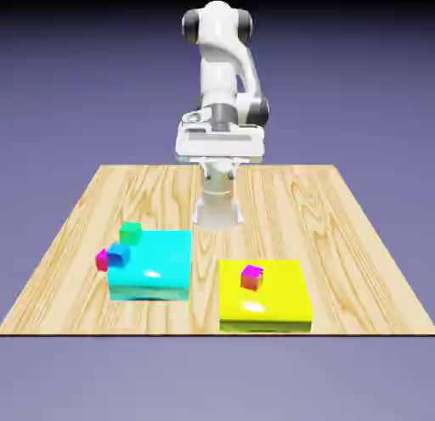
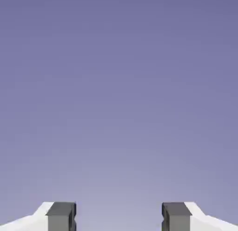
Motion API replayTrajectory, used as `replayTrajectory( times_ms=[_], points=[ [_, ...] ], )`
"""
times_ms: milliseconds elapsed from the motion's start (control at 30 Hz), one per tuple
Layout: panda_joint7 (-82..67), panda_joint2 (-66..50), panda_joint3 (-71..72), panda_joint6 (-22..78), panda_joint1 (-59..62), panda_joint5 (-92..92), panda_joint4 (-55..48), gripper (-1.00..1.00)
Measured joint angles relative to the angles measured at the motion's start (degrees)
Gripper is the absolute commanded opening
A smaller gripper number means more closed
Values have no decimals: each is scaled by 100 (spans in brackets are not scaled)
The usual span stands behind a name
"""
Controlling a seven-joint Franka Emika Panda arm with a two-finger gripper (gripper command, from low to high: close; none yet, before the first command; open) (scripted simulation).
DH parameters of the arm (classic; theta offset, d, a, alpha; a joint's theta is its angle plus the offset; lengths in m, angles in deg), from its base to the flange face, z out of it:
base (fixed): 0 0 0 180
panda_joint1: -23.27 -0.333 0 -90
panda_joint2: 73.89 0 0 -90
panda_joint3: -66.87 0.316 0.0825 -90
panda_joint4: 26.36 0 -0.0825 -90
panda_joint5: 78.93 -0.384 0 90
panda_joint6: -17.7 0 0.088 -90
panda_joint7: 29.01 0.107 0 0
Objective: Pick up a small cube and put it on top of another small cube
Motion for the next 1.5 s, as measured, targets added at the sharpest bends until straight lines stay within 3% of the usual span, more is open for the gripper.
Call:
replayTrajectory(
  times_ms=[1500],
  points=[
    [-9013, 1293, -9344, 5268, -5017, -1070, -3689, 0]
  ],
)
